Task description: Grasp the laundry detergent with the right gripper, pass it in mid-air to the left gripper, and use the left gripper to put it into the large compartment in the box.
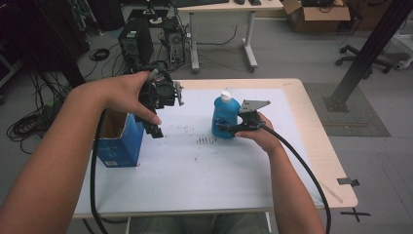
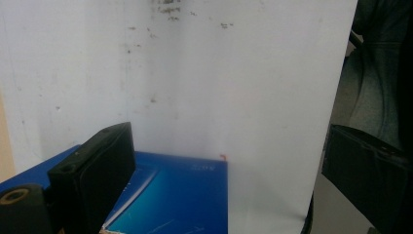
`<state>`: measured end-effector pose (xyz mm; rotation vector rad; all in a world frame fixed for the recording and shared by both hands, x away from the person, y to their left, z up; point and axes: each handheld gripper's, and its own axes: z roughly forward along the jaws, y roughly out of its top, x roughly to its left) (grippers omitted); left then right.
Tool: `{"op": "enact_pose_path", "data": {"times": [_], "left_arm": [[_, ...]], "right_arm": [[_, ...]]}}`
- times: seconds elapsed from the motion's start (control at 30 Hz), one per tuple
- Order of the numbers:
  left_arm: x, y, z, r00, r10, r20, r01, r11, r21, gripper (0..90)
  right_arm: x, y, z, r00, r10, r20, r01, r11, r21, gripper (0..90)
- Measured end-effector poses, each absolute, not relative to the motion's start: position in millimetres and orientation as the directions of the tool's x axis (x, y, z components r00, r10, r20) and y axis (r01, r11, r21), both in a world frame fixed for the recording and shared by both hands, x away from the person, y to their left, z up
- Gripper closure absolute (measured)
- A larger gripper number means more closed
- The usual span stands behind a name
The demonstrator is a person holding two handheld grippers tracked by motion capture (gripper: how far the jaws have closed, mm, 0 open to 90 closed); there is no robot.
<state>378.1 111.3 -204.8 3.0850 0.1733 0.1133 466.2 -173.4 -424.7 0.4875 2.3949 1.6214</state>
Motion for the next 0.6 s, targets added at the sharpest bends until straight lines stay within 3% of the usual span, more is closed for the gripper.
{"op": "enact_pose_path", "data": {"times": [0.4, 0.6], "left_arm": [[379.7, 112.3, -204.9, 0.991, 0.117, 0.069, 0.113, -0.992, 0.055, 5.7], [380.2, 111.8, -205.2, 0.991, 0.114, 0.069, 0.11, -0.992, 0.056, 5.6]], "right_arm": [[467.0, -174.4, -424.9, -0.915, 0.404, -0.004, 0.146, 0.34, 0.929, 38.4], [467.7, -174.7, -425.6, -0.915, 0.403, -0.005, 0.143, 0.338, 0.93, 39.3]]}}
